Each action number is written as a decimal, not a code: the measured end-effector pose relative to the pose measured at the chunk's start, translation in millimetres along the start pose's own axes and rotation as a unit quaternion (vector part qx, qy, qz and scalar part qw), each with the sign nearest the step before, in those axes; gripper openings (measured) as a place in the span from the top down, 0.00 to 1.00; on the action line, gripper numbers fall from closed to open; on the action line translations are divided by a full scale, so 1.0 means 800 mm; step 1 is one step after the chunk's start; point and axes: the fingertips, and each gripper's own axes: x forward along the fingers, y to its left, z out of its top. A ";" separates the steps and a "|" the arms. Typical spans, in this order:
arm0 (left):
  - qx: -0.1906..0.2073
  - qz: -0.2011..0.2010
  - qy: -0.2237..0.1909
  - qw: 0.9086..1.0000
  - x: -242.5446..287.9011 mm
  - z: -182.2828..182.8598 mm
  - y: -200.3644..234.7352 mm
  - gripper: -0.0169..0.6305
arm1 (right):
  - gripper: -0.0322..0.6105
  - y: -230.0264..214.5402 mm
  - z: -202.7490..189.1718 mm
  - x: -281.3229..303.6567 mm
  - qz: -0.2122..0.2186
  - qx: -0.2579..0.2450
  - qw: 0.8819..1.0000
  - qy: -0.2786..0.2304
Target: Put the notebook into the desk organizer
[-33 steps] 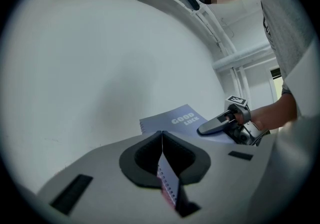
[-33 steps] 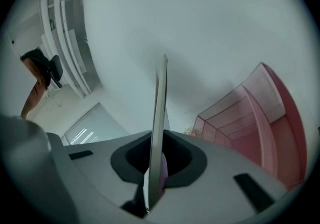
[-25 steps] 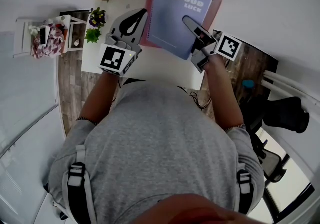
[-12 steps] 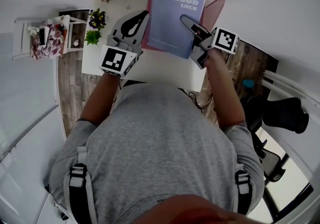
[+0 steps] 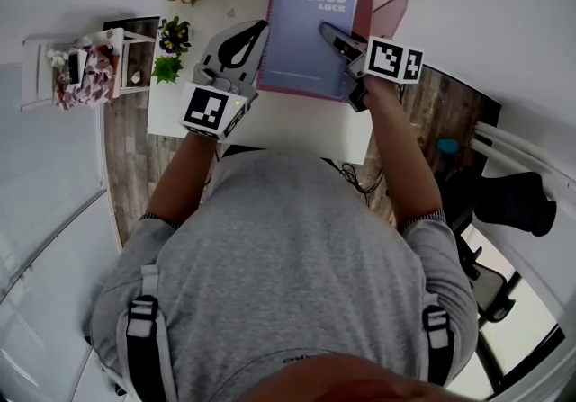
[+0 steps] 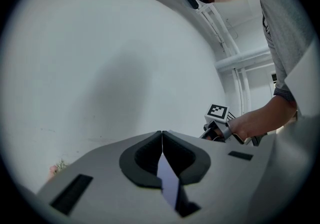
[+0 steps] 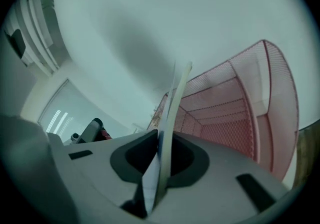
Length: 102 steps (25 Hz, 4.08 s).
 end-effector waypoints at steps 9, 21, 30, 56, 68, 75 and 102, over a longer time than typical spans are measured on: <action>-0.005 -0.003 0.001 1.000 0.000 -0.005 0.008 0.94 | 0.84 -0.025 0.000 0.009 -0.067 -0.046 0.997 0.003; -0.004 -0.011 0.002 1.000 0.008 -0.003 0.003 0.94 | 0.78 -0.049 -0.016 0.022 -0.204 -0.181 0.962 0.030; -0.001 -0.030 0.006 1.000 0.015 -0.010 -0.001 0.94 | 0.72 -0.055 -0.018 0.024 -0.279 -0.248 0.927 0.029; -0.008 -0.070 0.015 0.997 0.025 -0.015 -0.009 0.94 | 0.38 -0.048 -0.017 0.018 -0.380 -0.286 0.880 -0.003; -0.005 -0.081 0.010 0.997 0.022 -0.020 -0.010 0.94 | 0.29 -0.033 -0.001 -0.001 -0.412 -0.309 0.856 -0.035; 0.001 -0.080 0.017 0.997 0.019 -0.020 -0.012 0.94 | 0.30 -0.005 0.018 -0.018 -0.374 -0.309 0.871 -0.077; 0.049 -0.011 -0.036 0.998 -0.045 0.065 -0.070 0.94 | 0.94 0.172 -0.007 -0.156 -0.108 -0.457 0.854 -0.225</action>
